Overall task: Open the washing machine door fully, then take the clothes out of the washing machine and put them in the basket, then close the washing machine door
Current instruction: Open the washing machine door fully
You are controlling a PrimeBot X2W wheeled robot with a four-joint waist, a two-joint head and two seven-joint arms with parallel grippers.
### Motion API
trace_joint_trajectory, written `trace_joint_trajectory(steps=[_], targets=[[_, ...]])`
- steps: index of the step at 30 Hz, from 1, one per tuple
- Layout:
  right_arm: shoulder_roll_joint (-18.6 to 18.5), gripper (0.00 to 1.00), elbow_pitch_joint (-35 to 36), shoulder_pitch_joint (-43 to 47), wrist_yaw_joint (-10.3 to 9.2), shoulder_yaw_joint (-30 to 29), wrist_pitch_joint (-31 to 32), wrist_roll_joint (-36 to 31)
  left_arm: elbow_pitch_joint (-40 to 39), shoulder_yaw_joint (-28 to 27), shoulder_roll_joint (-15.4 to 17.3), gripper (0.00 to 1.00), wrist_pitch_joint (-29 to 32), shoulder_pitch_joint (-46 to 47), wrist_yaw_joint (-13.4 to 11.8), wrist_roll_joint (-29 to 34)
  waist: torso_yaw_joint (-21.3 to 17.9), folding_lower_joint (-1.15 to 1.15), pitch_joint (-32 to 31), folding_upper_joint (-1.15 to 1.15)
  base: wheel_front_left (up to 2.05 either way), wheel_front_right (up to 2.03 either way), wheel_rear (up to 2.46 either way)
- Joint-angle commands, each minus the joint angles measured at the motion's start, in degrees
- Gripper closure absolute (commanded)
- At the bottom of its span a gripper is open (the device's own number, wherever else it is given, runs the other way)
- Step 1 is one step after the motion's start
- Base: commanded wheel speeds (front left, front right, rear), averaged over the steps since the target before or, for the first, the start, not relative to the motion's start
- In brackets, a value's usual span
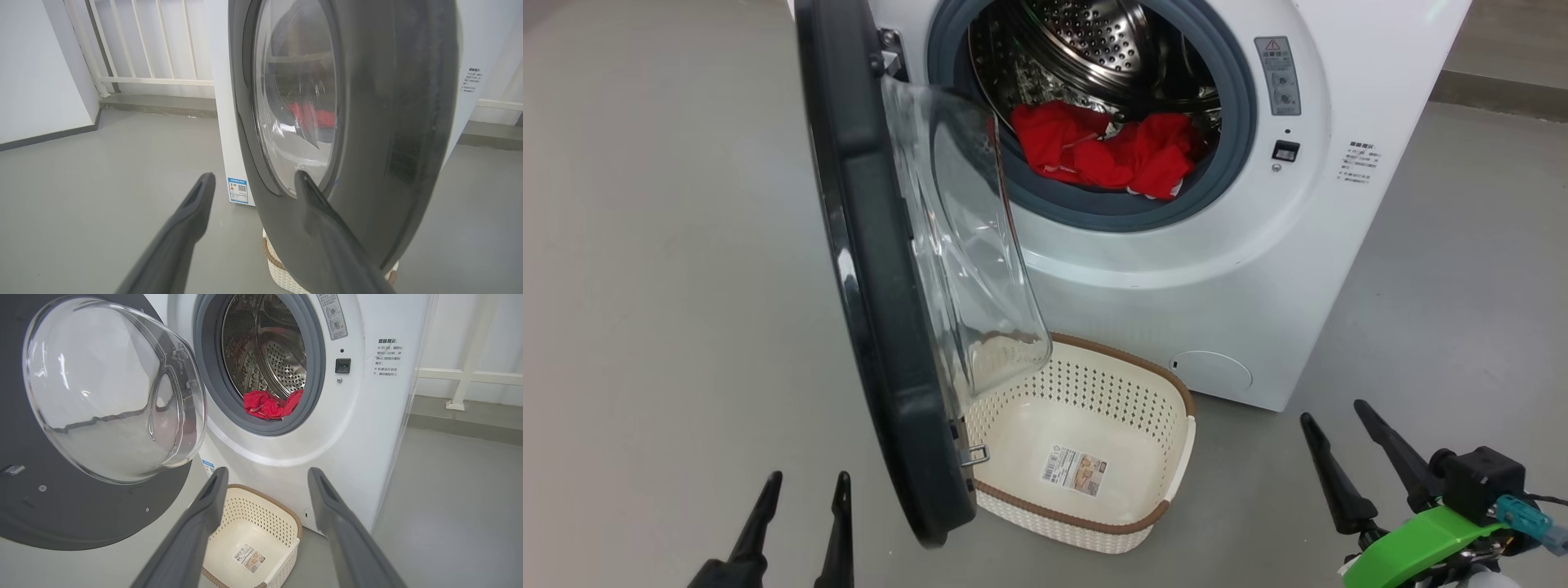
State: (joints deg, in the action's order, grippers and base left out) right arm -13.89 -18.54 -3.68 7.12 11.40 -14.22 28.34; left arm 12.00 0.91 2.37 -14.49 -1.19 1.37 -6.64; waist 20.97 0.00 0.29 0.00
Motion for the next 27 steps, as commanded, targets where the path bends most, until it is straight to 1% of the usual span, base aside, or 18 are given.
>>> trace_joint_trajectory(steps=[1, 7, 21, 22, 23, 24, 27], targets=[[-0.29, 0.00, 1.82, 0.16, 0.36, -0.44, -0.77, -0.81, -1.43, -2.04, 0.51, 0.00, -0.51, 1.53, -0.40, -0.15, -0.02, 0.00, 0.02, 0.00, 0.00, 0.00, 0.00], [0.59, 0.00, 2.32, 1.85, 0.36, -2.54, -0.77, -2.06, -1.59, -2.02, 0.51, 0.00, -0.51, 1.42, -0.50, -0.24, 0.01, 0.00, -0.01, 0.00, 0.00, 0.00, 0.00], [1.60, 0.00, 1.40, 3.75, 0.36, -4.46, -0.77, -4.10, -1.71, -2.15, 0.51, 0.00, -0.51, 1.63, -0.63, -0.52, -0.16, 0.00, -0.01, 0.00, 0.00, 0.00, 0.00], [1.62, 0.00, 1.43, 3.71, 0.36, -4.53, -0.77, -4.16, -1.90, -2.20, 0.51, 0.20, -0.51, 1.75, -0.64, -0.72, -0.16, 0.00, 0.03, 0.00, 0.00, 0.00, 0.00], [1.66, 0.00, 1.47, 3.67, 0.36, -4.62, -0.77, -4.21, -2.22, -2.36, 0.51, 0.82, -0.51, 1.94, -0.68, -1.08, -0.15, 0.00, 0.07, 0.00, 0.00, 0.00, 0.00], [1.69, 0.00, 1.52, 3.63, 0.36, -4.72, -0.77, -4.26, -2.52, -2.55, 0.51, 1.00, -0.51, 2.08, -0.67, -1.69, -0.13, 0.00, 0.11, 0.00, 0.00, 0.00, 0.00], [1.80, 0.00, 1.66, 3.53, 0.36, -4.91, -0.78, -4.42, -4.19, -3.52, 0.51, 1.00, -0.51, 2.73, -0.89, -3.35, -0.04, 0.00, 0.18, 0.00, 0.00, 0.00, 0.00]])
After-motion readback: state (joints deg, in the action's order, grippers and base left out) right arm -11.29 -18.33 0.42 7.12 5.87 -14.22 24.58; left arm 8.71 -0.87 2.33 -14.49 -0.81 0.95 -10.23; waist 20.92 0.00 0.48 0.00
